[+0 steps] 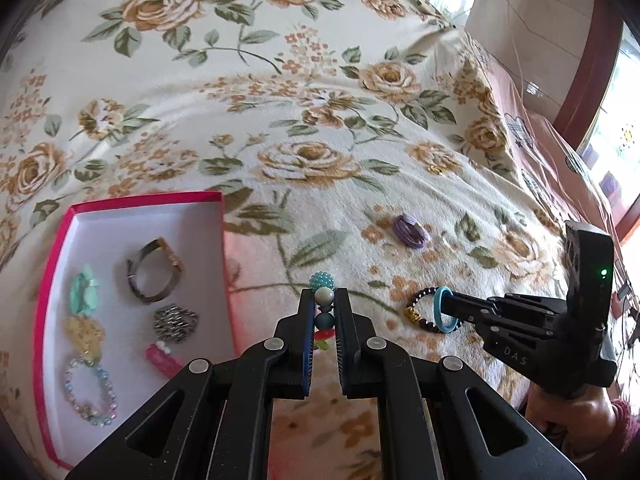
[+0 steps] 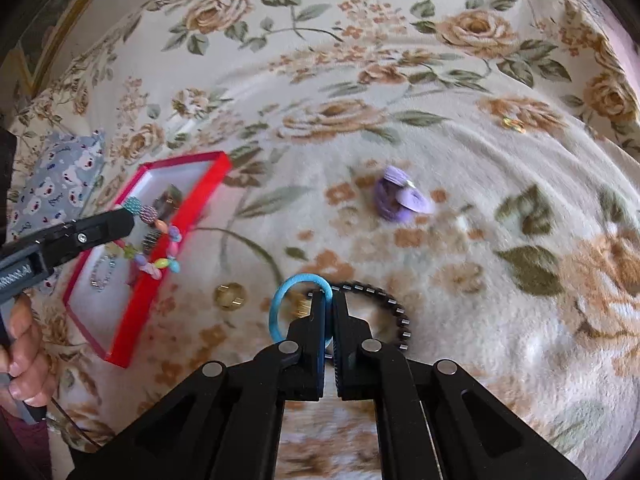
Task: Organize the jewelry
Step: 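Carry the beaded bracelet and blue hair tie into the box and release both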
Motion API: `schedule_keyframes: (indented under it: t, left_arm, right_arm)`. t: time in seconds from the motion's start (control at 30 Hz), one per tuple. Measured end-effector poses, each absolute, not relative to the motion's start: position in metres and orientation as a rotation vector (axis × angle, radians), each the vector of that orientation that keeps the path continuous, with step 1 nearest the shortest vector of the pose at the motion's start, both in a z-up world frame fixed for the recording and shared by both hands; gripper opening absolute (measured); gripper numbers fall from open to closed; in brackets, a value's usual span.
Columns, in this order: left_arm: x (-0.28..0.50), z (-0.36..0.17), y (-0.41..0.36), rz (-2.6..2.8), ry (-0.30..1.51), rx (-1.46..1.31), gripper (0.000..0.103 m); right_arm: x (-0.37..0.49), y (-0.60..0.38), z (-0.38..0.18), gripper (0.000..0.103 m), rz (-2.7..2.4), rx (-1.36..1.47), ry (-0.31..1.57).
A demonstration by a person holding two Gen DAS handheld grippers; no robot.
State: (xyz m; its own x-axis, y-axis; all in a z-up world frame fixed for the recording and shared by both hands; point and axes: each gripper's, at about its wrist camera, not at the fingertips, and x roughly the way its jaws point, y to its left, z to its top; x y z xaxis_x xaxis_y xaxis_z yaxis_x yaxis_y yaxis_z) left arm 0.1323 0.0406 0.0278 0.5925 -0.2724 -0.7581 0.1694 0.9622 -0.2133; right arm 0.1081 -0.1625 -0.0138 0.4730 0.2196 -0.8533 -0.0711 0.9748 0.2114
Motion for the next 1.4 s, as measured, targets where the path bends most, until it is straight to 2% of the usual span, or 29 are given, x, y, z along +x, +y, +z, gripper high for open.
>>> schedule_keyframes:
  t: [0.73, 1.4]
  left_arm:
    - [0.053, 0.033, 0.143, -0.05, 0.88, -0.257, 0.008]
    - [0.041, 0.004, 0.191, 0.041, 0.931, -0.337, 0.008]
  right_arm:
    - [0.119, -0.034, -0.003, 0.003, 0.463, 0.099, 1.065]
    - [0.116, 0.053, -0.033, 0.003, 0.607, -0.028, 1.151]
